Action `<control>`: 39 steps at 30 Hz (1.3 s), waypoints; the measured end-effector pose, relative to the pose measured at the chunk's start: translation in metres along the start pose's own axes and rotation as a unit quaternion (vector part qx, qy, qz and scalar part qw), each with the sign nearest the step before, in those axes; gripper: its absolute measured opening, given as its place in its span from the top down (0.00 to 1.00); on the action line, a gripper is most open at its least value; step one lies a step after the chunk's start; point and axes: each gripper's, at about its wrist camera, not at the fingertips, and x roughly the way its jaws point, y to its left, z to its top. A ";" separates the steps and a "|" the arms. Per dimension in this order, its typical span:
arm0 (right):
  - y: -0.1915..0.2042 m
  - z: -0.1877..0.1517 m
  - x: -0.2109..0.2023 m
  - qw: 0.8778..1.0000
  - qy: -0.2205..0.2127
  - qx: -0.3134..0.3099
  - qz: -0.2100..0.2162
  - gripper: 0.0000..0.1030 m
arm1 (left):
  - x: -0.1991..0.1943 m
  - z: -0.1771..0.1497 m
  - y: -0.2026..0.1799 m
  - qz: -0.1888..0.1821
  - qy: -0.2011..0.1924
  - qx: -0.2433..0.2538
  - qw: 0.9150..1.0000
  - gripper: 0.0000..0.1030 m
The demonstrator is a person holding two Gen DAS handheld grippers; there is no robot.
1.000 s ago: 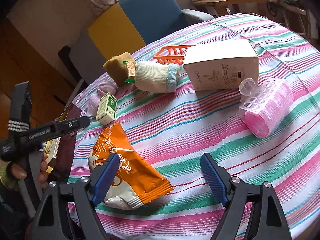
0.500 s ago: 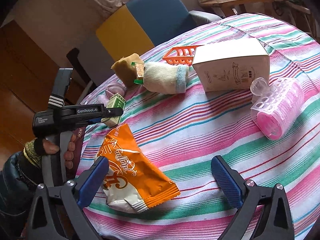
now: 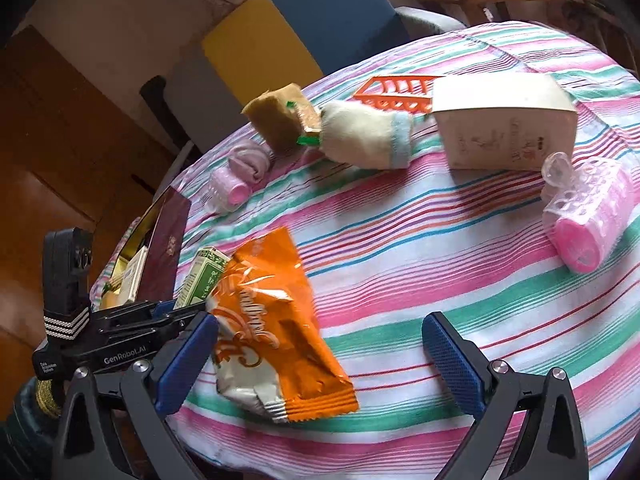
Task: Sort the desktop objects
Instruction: 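Grasp the green-and-white box with the left tool, then grasp the orange snack bag with the right tool while the left tool holds the green box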
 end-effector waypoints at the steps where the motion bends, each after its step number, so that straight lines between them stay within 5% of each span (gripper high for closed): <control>1: 0.006 -0.004 0.002 1.000 0.005 -0.012 -0.003 0.00 | -0.004 -0.008 -0.001 0.002 -0.002 0.003 1.000 0.71; 7: 0.029 -0.024 0.007 0.997 0.013 -0.068 -0.032 0.00 | -0.016 -0.043 -0.008 -0.006 -0.017 0.025 1.000 0.42; 18: 0.038 -0.021 0.000 0.992 0.025 -0.081 -0.091 0.00 | -0.028 -0.043 0.008 0.003 -0.045 -0.012 0.999 0.42; 22: 0.051 -0.008 -0.011 0.988 -0.005 -0.109 -0.111 0.00 | -0.034 -0.034 0.005 0.008 -0.060 -0.003 0.998 0.42; 36: 0.068 0.008 0.022 0.980 0.040 -0.154 -0.123 0.09 | -0.014 -0.011 0.000 0.005 -0.034 0.006 0.999 0.42; 39: 0.067 0.009 0.028 0.977 0.049 -0.163 -0.132 0.24 | -0.011 -0.008 -0.003 0.005 -0.032 0.012 0.999 0.42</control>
